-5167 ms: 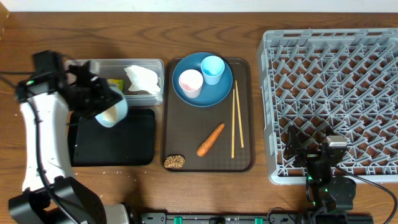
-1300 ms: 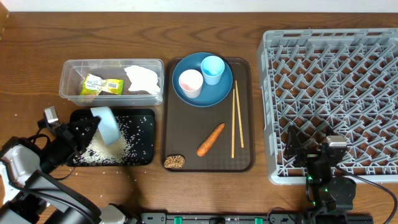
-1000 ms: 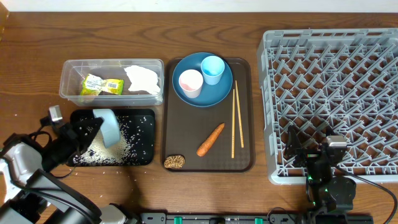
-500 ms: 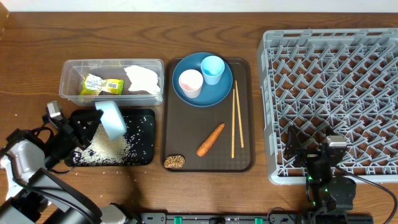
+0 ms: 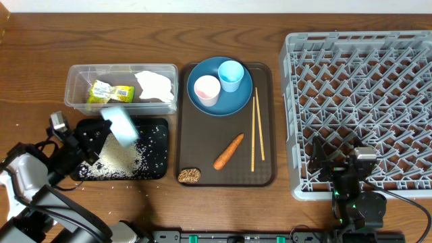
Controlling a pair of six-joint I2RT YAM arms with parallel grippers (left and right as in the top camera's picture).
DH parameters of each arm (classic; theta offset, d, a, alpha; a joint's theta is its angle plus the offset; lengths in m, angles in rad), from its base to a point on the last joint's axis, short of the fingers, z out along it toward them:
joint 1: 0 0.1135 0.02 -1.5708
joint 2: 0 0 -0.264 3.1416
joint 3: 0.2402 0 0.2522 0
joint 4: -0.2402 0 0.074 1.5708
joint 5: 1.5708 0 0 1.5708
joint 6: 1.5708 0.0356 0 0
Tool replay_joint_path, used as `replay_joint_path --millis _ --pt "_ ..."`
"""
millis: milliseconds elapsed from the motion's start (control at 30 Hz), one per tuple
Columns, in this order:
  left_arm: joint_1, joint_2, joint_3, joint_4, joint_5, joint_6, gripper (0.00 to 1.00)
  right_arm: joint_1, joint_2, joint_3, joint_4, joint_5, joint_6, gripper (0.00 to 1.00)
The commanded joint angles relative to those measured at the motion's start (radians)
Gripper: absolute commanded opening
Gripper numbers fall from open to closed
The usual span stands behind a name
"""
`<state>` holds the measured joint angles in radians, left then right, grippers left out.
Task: Sort waste into correct bins and load items into the dishwasher rack
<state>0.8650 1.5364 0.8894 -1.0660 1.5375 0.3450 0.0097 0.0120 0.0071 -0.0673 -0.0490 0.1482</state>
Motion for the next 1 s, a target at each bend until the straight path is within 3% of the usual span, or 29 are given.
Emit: replay_joint_path --millis 0,300,600,800,967 --pt "0.007 -0.001 0.003 -0.001 -0.005 -0.006 0.06 -0.003 -0.005 -0.002 -0.003 0.000 -0.007 0.99" --pt "0.007 -0.001 0.003 0.028 -0.033 -0.006 0.06 -0.003 -0.005 -0.002 -0.003 0.000 -0.007 0.99" --pt "-0.009 -0.001 0.003 0.089 -0.182 -0.011 0.06 -0.003 -0.005 -0.002 -0.003 0.000 -0.007 0.99" --pt "-0.047 -0.018 0.035 0.121 -0.283 -0.107 0.06 -0.003 -0.005 -0.002 -0.003 0.000 -0.007 0.99" --pt "-0.108 -0.100 0.072 0.182 -0.402 -0.259 0.06 -0.003 -0.005 -0.002 -0.003 0.000 -0.007 0.99"
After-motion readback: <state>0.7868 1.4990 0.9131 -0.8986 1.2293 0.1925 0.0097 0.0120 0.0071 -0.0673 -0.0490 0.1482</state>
